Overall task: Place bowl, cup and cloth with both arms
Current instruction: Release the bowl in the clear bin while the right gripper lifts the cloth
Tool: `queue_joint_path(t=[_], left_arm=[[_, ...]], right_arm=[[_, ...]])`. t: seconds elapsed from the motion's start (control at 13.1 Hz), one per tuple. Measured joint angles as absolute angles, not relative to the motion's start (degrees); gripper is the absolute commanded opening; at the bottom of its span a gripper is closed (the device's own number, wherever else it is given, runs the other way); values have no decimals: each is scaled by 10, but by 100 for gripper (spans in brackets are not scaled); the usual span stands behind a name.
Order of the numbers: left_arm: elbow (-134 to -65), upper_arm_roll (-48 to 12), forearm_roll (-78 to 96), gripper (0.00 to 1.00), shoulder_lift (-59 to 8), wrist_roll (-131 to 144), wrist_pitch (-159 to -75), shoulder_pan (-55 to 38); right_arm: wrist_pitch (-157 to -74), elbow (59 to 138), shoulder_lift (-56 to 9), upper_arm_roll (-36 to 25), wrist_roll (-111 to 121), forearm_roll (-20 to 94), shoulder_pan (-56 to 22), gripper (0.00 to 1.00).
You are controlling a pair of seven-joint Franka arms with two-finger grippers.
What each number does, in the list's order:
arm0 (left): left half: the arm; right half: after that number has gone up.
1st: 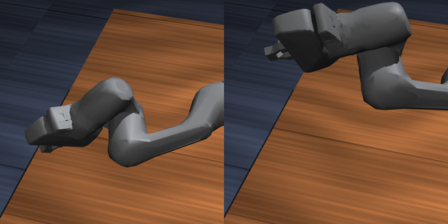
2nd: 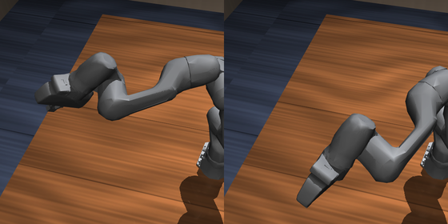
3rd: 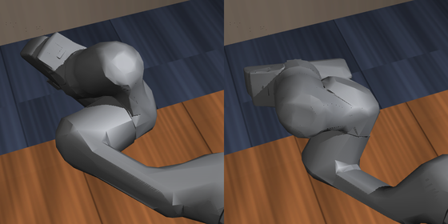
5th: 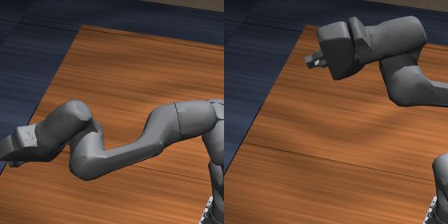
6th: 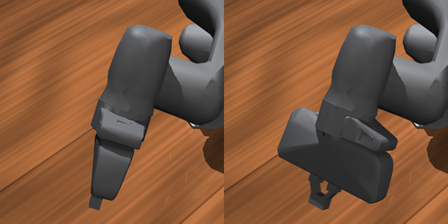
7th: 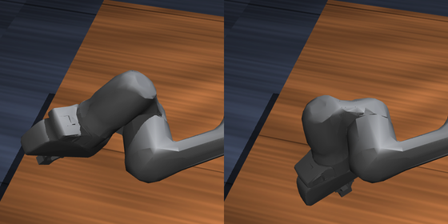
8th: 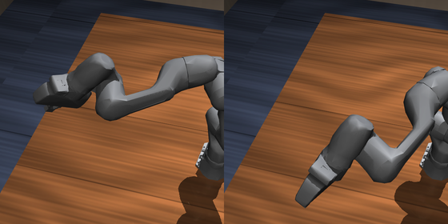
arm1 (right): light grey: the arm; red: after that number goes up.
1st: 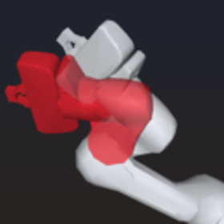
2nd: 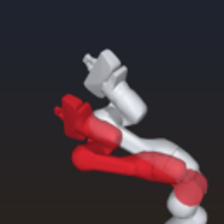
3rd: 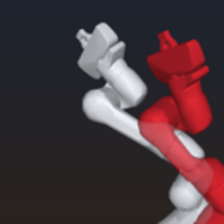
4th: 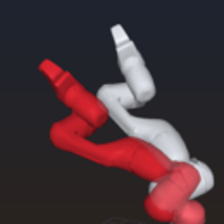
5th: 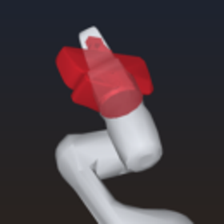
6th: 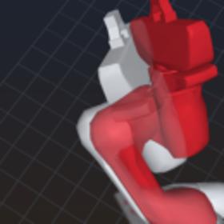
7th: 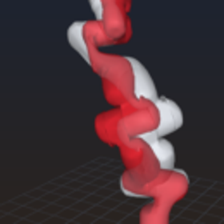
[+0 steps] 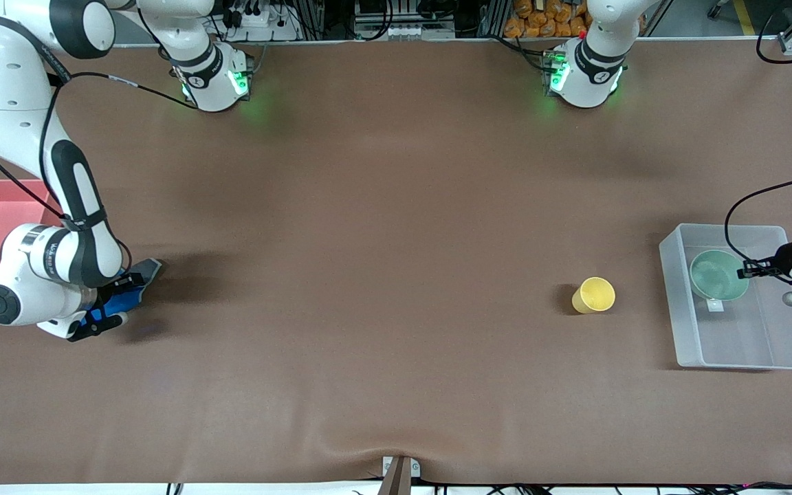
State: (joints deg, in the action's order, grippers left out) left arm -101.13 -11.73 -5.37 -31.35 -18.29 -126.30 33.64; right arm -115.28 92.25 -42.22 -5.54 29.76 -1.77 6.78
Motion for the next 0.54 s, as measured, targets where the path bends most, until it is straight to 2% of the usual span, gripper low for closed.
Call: queue_joint_path(t=[0.38, 0.54], left_arm=[[-1039, -118, -58, 0, -319, -189, -1287, 336], [-1043, -118, -58, 35, -324, -199, -1296, 338]], right_arm=[[-1154, 920, -422, -55, 297, 1, 70, 0], [-1154, 917, -422, -55, 297, 36, 70, 0]])
